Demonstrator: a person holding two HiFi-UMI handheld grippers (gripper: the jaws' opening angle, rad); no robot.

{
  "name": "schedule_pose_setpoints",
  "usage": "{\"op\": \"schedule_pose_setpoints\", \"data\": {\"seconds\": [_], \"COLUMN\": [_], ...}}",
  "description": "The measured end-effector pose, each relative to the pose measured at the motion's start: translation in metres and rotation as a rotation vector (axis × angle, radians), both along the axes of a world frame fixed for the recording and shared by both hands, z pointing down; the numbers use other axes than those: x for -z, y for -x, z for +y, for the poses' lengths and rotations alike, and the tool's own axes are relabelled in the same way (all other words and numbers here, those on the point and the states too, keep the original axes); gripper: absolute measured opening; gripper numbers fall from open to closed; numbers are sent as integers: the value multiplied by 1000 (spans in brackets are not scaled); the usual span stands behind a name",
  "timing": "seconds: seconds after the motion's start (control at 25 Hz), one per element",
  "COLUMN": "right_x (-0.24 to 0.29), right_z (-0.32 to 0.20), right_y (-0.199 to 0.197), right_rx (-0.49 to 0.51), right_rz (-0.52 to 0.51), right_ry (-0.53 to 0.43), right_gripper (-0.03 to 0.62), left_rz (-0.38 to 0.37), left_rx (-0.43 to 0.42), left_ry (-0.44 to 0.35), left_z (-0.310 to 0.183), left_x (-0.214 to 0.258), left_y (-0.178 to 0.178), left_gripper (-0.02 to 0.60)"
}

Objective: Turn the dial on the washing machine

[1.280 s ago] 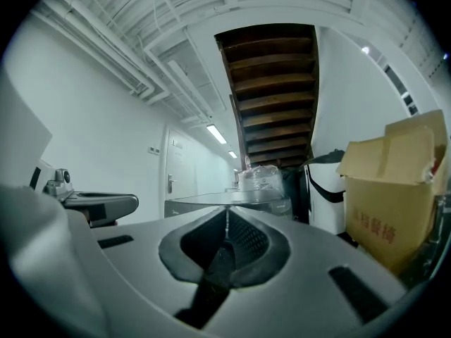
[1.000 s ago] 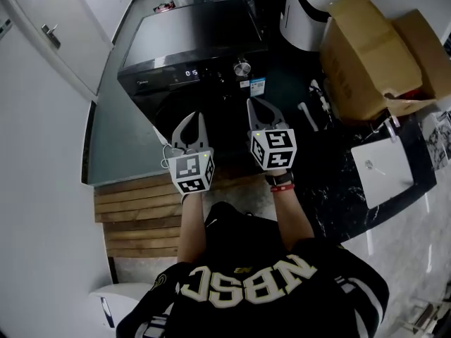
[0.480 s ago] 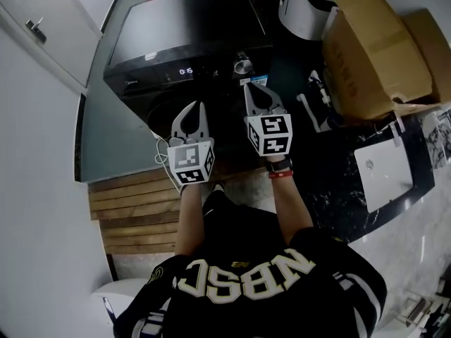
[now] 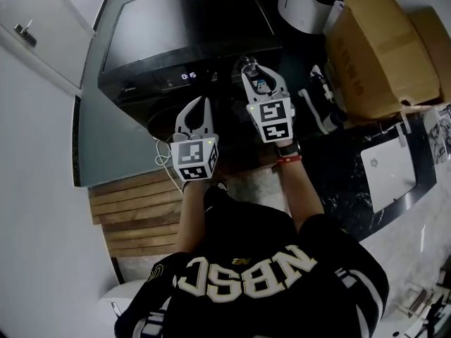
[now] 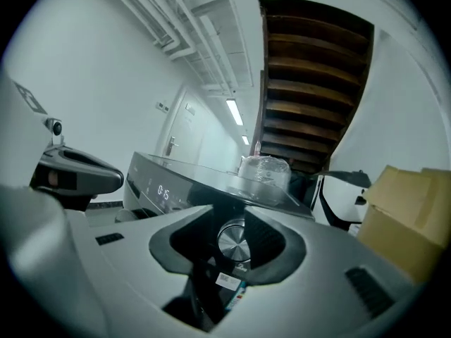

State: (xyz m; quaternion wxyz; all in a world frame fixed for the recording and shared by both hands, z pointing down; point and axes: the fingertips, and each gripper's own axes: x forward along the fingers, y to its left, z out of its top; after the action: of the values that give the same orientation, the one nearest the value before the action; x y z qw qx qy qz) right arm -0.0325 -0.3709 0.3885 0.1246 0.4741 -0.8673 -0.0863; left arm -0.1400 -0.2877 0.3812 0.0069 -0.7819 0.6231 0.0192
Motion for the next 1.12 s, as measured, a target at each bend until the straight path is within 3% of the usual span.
{"op": "schedule_pose_setpoints", "data": {"seconds": [0.36,0.56,0.92,1.12], "right_x": [-28,-34,-39,-38], "right_z": [-22,-32,-42,-43], "right_y": [12,13,14,13], "right_rx": [-5,-34,-71,-79], "right_rz": [248,349,424,390], "right_ry": [-55,-93,-128,-115], "right_gripper": [231,239,235,230], "left_rz": [14,24,25,28], "left_rx": [-12,-13,-20,-21], "left_ry": [21,29,37,33], "left_z": [-12,-14,-18,-21], "left_x": [-12,-16,-20,-19], "left_y": [13,19,23,23], "left_gripper": [12,12,12,12]}}
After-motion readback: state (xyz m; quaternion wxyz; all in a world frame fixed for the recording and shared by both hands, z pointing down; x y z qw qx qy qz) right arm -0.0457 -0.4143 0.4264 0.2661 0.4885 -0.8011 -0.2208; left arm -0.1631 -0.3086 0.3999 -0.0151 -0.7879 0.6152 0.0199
